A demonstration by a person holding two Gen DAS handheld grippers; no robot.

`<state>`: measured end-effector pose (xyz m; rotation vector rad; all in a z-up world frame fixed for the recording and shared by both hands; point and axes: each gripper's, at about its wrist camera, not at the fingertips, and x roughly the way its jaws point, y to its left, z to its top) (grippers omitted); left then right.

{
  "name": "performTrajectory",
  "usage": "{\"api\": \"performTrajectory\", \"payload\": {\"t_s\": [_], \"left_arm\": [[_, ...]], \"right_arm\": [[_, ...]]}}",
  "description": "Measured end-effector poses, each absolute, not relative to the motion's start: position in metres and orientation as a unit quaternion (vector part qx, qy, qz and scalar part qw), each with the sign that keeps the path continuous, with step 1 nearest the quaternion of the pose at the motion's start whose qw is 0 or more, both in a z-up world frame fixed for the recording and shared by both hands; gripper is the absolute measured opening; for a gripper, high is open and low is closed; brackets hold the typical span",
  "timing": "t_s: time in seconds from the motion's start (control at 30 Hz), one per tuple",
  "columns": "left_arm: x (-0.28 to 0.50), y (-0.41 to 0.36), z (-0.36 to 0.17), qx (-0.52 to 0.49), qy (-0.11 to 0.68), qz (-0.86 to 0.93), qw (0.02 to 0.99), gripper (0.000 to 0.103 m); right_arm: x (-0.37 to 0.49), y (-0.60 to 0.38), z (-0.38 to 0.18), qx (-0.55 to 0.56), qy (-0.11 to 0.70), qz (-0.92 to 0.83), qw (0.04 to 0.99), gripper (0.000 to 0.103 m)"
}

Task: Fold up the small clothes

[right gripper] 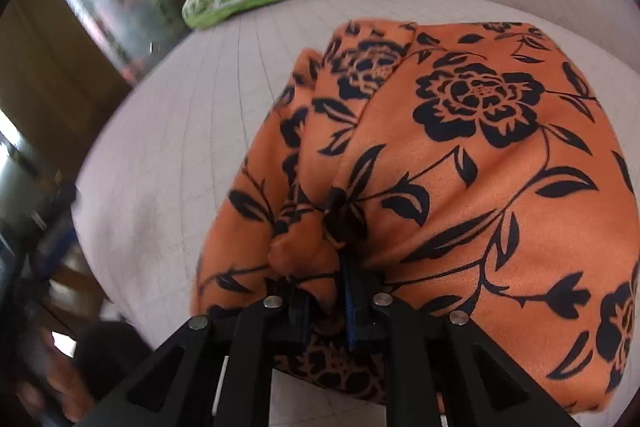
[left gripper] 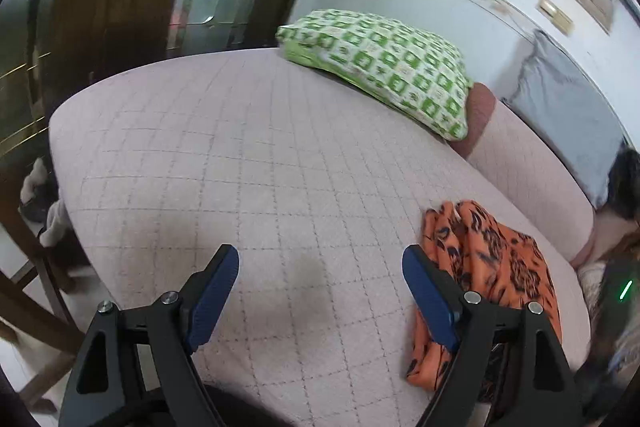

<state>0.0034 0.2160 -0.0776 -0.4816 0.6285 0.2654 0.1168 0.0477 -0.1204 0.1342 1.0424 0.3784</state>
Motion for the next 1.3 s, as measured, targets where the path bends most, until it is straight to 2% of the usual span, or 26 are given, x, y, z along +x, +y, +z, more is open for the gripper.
{"api": "performTrajectory", "payload": {"t_s": [0.17, 0.3, 0.37, 0.5, 0.53, 0.8, 0.87, 1.0, 1.13, 1.2, 1.3], "left_arm": [[0.009, 0.215, -0.079, -0.237, 0.301, 0.117, 0.916, 0.084], [0.005, 0.220, -0.080, -0.245, 0.299, 0.115, 0.915, 0.084], [0.007, 0.222, -0.081, -0.254, 0.302, 0.111, 0.912, 0.084], [0.007, 0.219, -0.083, -0.254, 0.309, 0.104, 0.911, 0.084], [0.007, 0.219, -0.083, -0.253, 0.308, 0.104, 0.911, 0.084], [0.009, 0.217, -0.086, -0.256, 0.312, 0.100, 0.910, 0.084], [0.010, 0.215, -0.087, -0.255, 0.315, 0.098, 0.909, 0.084], [0.011, 0.211, -0.085, -0.244, 0.318, 0.096, 0.911, 0.084], [0.014, 0.211, -0.085, -0.236, 0.325, 0.090, 0.912, 0.084], [0.026, 0.210, -0.085, -0.250, 0.342, 0.058, 0.904, 0.084], [0.059, 0.201, -0.083, -0.252, 0.377, -0.005, 0.891, 0.084]], "right_arm": [[0.120, 0.035, -0.047, 0.111, 0.420, 0.207, 0.877, 0.013], [0.104, 0.039, -0.019, 0.143, 0.370, 0.231, 0.888, 0.013], [0.103, 0.048, -0.037, 0.146, 0.385, 0.236, 0.880, 0.013], [0.119, 0.073, -0.122, 0.108, 0.493, 0.225, 0.833, 0.013], [0.120, 0.074, -0.129, 0.108, 0.497, 0.224, 0.831, 0.013], [0.108, 0.047, -0.070, 0.149, 0.412, 0.243, 0.866, 0.013], [0.104, 0.047, -0.076, 0.157, 0.415, 0.249, 0.861, 0.013], [0.106, 0.062, -0.137, 0.128, 0.492, 0.259, 0.821, 0.017], [0.104, 0.048, -0.132, 0.163, 0.480, 0.269, 0.819, 0.017], [0.106, 0.049, -0.133, 0.145, 0.486, 0.276, 0.817, 0.023], [0.105, 0.047, -0.137, 0.153, 0.479, 0.283, 0.817, 0.026]]}}
